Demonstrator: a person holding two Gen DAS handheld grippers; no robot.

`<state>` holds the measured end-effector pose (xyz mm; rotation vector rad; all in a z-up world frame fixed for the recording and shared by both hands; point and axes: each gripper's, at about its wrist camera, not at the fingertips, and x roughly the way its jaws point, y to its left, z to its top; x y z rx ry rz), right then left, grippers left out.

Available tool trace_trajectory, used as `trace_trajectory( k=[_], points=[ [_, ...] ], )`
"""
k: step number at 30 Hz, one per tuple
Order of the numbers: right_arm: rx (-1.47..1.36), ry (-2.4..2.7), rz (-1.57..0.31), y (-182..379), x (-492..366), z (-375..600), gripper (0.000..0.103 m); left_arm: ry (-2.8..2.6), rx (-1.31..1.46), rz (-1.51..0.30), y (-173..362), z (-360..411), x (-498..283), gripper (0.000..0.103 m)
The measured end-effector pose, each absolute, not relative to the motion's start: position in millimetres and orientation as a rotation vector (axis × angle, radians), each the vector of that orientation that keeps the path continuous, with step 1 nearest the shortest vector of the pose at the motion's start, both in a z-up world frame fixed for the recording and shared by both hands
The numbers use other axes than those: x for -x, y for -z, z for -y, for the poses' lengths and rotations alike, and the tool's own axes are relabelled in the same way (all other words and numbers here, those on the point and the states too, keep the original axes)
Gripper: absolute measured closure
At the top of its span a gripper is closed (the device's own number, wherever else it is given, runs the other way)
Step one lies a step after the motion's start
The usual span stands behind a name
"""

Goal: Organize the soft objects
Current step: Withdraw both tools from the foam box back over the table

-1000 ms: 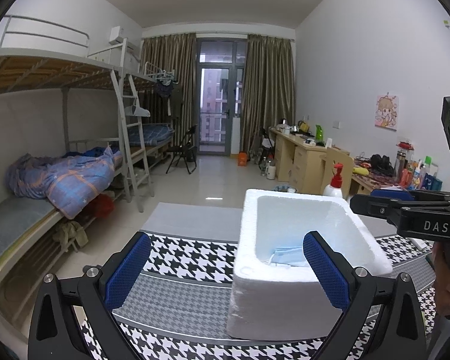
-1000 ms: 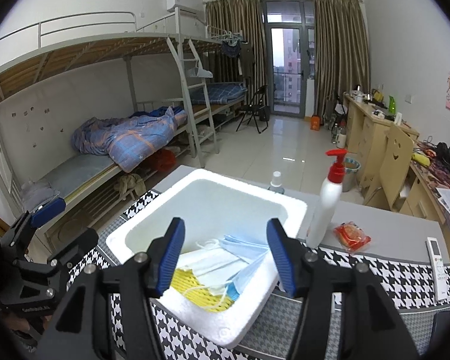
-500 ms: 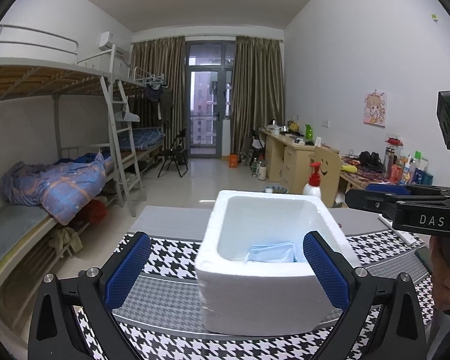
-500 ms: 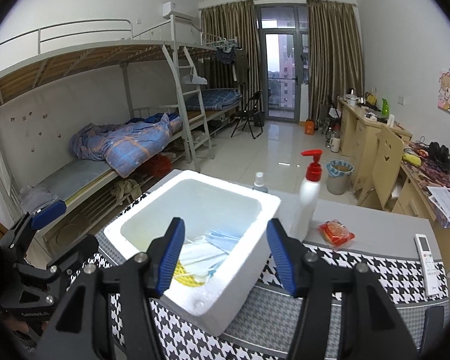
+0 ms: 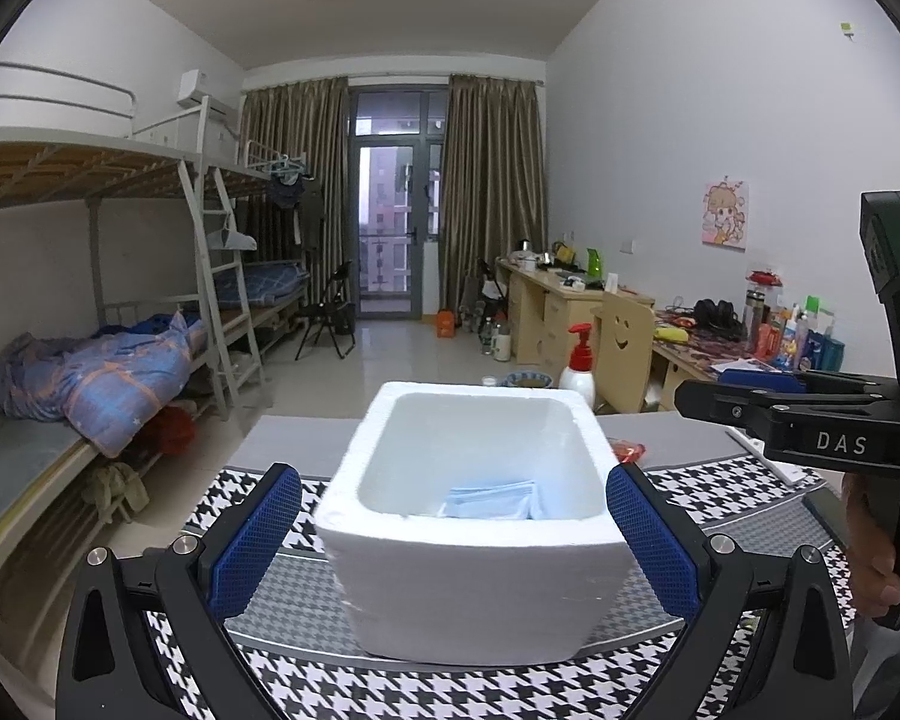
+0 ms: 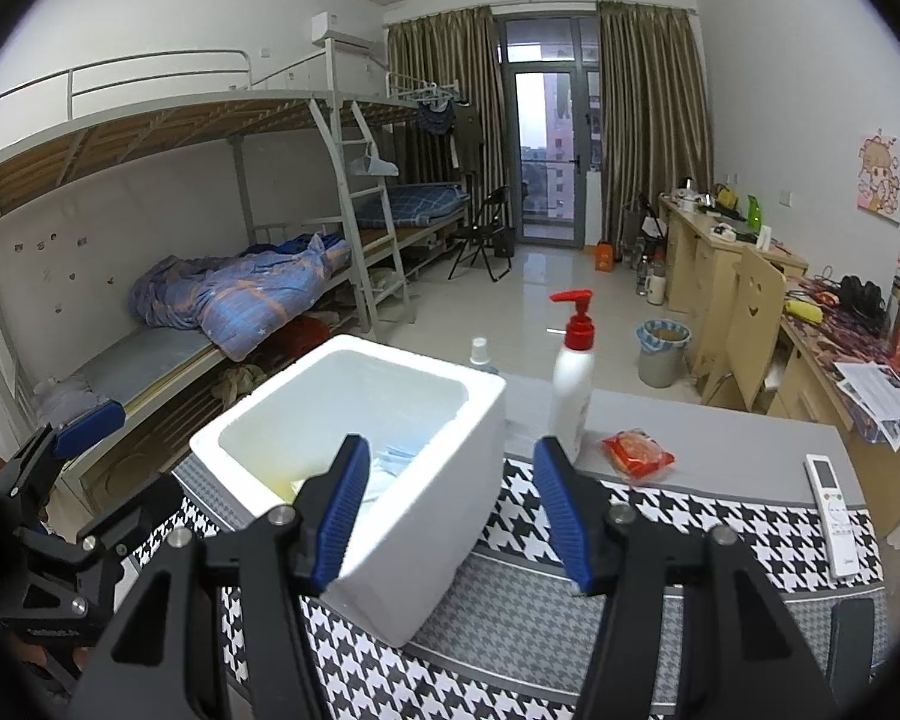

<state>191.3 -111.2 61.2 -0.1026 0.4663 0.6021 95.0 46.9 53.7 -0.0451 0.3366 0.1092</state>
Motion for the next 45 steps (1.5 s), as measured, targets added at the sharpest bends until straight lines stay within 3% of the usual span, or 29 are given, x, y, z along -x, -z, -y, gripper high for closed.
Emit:
trace_trajectory(
  k=[45],
  points=[
    [0.157,-0.624,-0.554,-8.3,-211.3,207.1,0.042,-0.031,0.074,-0.421,-4.2,52.0,-87.0,0.001]
  ],
)
